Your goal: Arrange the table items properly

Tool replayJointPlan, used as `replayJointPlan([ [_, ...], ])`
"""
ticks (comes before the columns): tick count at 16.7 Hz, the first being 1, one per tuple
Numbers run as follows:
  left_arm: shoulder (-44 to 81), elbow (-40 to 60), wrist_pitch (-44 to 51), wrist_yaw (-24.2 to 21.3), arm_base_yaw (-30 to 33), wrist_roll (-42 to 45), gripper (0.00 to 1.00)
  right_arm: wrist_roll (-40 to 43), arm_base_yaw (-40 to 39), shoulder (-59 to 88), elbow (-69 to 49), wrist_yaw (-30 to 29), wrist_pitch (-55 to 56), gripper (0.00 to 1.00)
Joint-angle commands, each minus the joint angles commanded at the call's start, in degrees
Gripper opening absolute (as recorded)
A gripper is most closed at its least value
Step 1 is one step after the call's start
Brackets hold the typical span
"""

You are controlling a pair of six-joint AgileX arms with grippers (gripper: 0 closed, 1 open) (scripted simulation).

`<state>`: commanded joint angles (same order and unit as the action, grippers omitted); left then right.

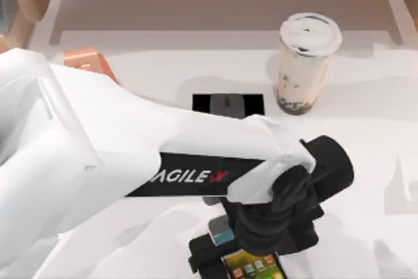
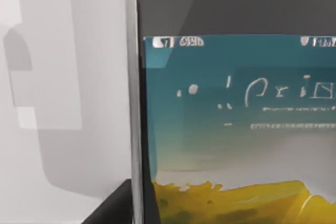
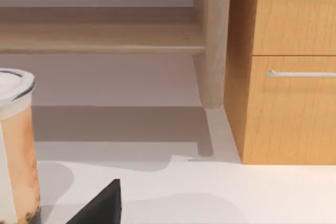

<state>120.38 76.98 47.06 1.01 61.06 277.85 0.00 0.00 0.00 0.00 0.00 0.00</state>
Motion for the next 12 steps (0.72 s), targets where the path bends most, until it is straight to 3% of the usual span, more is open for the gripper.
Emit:
replayJointPlan([
  [12,-4.23,3.52,7.14,-0.12,-0.03,0.33,0.0,0.0,0.0,0.0,0.0,0.0,0.0,1.0],
])
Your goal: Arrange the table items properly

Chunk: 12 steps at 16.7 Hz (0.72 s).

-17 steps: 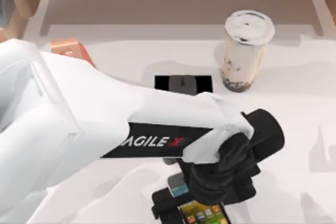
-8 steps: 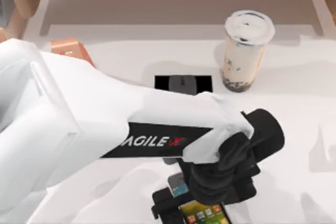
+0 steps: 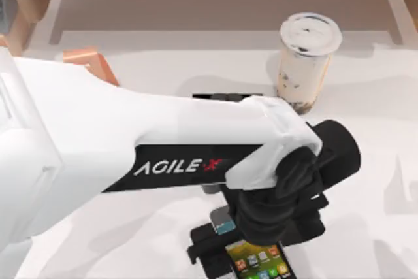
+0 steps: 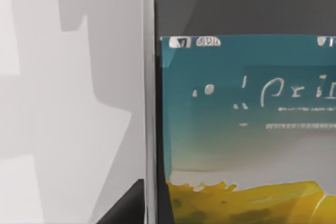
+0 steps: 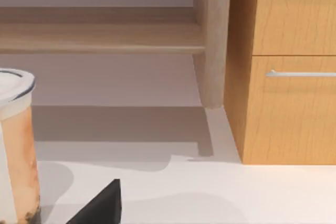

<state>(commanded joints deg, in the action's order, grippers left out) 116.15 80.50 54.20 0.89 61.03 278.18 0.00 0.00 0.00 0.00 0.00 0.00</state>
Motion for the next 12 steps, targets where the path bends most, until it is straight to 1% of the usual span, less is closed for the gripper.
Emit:
replayJointPlan([
  [3,0.15,-0.16,-0.25,0.06,-0.01,-0.19,0.0,0.0,0.0,0.0,0.0,0.0,0.0,1.0],
  [6,-1.09,-0.68,-2.26,0.93,0.16,-4.55,0.0,0.0,0.0,0.0,0.0,0.0,0.0,1.0],
  [9,-3.59,-2.26,-6.53,2.76,0.32,-14.33,0.0,0.0,0.0,0.0,0.0,0.0,0.0,1.0],
  [12,-7.14,-4.81,-12.4,5.32,0.27,-29.1,0.0,0.0,0.0,0.0,0.0,0.0,0.0,1.0],
])
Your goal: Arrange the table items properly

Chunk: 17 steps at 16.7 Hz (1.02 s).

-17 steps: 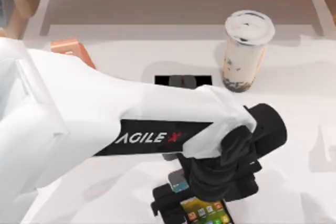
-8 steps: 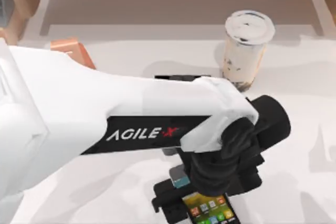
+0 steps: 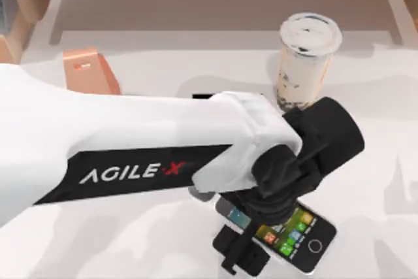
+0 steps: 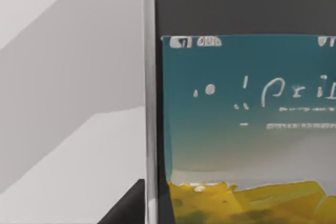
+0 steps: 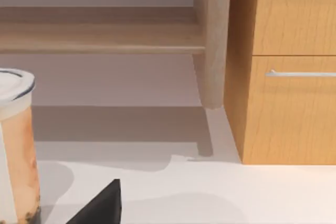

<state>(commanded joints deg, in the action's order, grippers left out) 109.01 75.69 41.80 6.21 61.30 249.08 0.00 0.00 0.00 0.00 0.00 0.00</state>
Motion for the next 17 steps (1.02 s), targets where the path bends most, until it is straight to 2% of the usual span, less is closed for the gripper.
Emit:
replayJointPlan([
  [3,-4.4,-3.32,-6.87,3.1,-0.44,-19.58,0.0,0.0,0.0,0.0,0.0,0.0,0.0,1.0],
  [6,-9.13,-7.02,-14.06,6.58,-1.28,-43.72,0.0,0.0,0.0,0.0,0.0,0.0,0.0,1.0],
  [17,-24.44,-20.56,-35.5,20.15,-8.71,-146.02,0.0,0.0,0.0,0.0,0.0,0.0,0.0,1.0],
])
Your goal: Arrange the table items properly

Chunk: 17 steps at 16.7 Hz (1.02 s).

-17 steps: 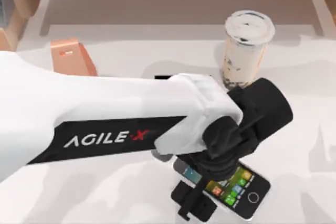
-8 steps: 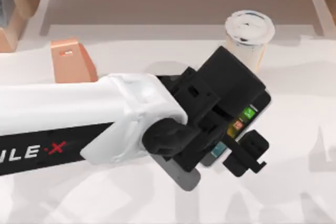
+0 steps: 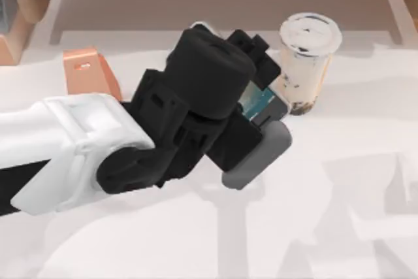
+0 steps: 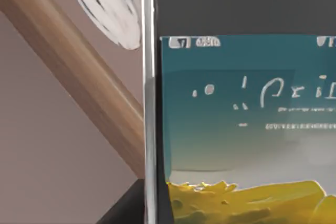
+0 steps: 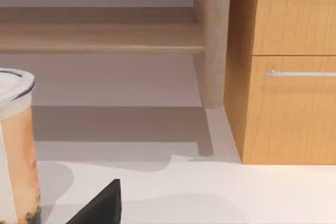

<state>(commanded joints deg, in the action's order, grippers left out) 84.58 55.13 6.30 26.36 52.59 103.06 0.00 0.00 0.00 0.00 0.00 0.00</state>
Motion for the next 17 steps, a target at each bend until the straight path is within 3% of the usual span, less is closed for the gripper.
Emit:
replayJointPlan([
  [9,-6.46,-8.18,-6.17,8.9,-9.46,-79.06,0.0,0.0,0.0,0.0,0.0,0.0,0.0,1.0],
  [13,-7.55,-10.45,-6.18,11.6,-13.38,-104.18,0.0,0.0,0.0,0.0,0.0,0.0,0.0,1.0],
  [17,-8.35,-12.03,-5.58,13.22,-16.56,-120.42,0.0,0.0,0.0,0.0,0.0,0.0,0.0,1.0],
])
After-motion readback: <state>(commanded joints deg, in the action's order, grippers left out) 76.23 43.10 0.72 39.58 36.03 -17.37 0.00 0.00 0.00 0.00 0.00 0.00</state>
